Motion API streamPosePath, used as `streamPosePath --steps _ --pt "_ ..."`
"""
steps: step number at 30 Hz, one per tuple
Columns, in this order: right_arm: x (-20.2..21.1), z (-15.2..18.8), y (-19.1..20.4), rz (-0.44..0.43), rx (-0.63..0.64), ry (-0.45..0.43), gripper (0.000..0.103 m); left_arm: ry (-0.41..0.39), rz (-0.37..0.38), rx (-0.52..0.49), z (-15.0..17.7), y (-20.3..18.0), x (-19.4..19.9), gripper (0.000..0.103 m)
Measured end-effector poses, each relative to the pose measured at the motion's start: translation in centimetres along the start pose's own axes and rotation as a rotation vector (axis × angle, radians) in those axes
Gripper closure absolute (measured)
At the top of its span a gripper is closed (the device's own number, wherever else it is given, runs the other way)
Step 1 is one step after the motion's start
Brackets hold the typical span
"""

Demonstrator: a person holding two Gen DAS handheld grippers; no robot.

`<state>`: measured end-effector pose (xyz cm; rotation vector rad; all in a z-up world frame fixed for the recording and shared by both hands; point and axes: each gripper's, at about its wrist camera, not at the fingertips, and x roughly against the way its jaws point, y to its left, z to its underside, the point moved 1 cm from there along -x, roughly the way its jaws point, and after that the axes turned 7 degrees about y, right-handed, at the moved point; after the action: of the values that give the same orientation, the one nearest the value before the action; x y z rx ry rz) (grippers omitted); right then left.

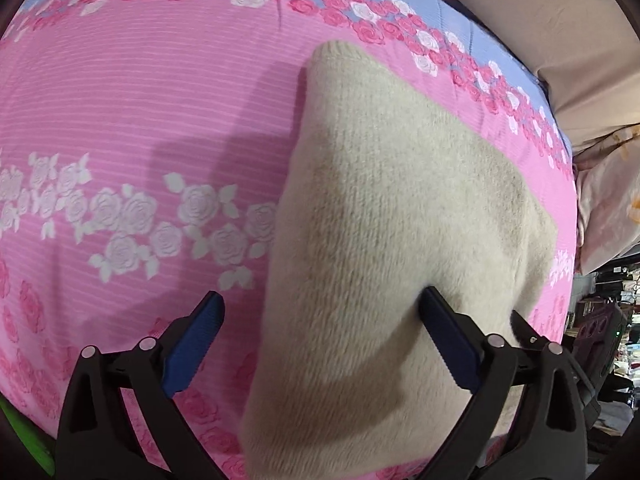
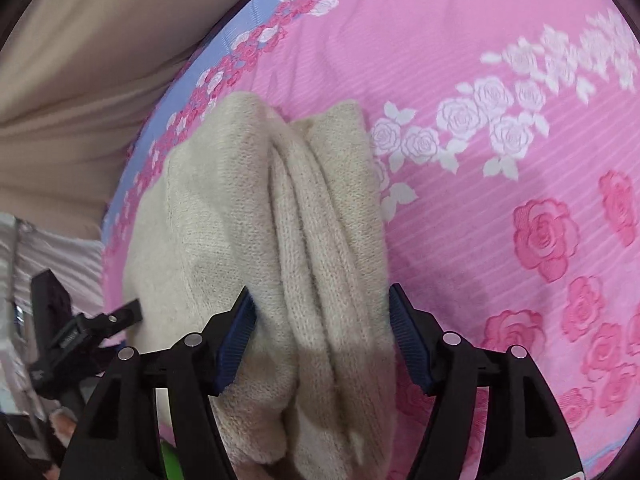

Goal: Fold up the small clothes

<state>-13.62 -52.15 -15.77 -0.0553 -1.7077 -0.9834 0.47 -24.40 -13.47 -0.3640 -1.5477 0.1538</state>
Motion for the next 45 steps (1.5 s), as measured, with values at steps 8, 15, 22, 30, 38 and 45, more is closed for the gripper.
streamPosePath --steps 8,15,22,30,38,45 --pt "-0.3 -0.2 0.8 -0.023 0.007 0.017 0.052 0.034 0.004 -0.030 -0.5 -1.9 -0.5 0.015" --pt "0.5 -0.4 2.1 -0.016 0.006 -0.014 0.070 0.016 -0.046 -0.122 0.0 -4.1 1.4 0.060" --pt "3.5 0.4 3.8 -0.049 0.029 -0.066 0.072 -0.020 0.002 -0.174 0.9 -5.8 4.9 0.065" --pt "5.2 0.6 1.6 0.007 0.006 -0.082 0.072 0.031 0.060 -0.175 1.4 -6.2 3.8 0.061" --pt "2.5 0.5 -1.5 -0.017 -0.066 -0.053 0.051 -0.028 -0.010 -0.066 1.4 -4.1 0.5 0.023" --pt "4.1 0.3 0.0 -0.041 -0.035 -0.076 0.072 0.015 0.022 -0.151 1.0 -6.2 1.4 0.061"
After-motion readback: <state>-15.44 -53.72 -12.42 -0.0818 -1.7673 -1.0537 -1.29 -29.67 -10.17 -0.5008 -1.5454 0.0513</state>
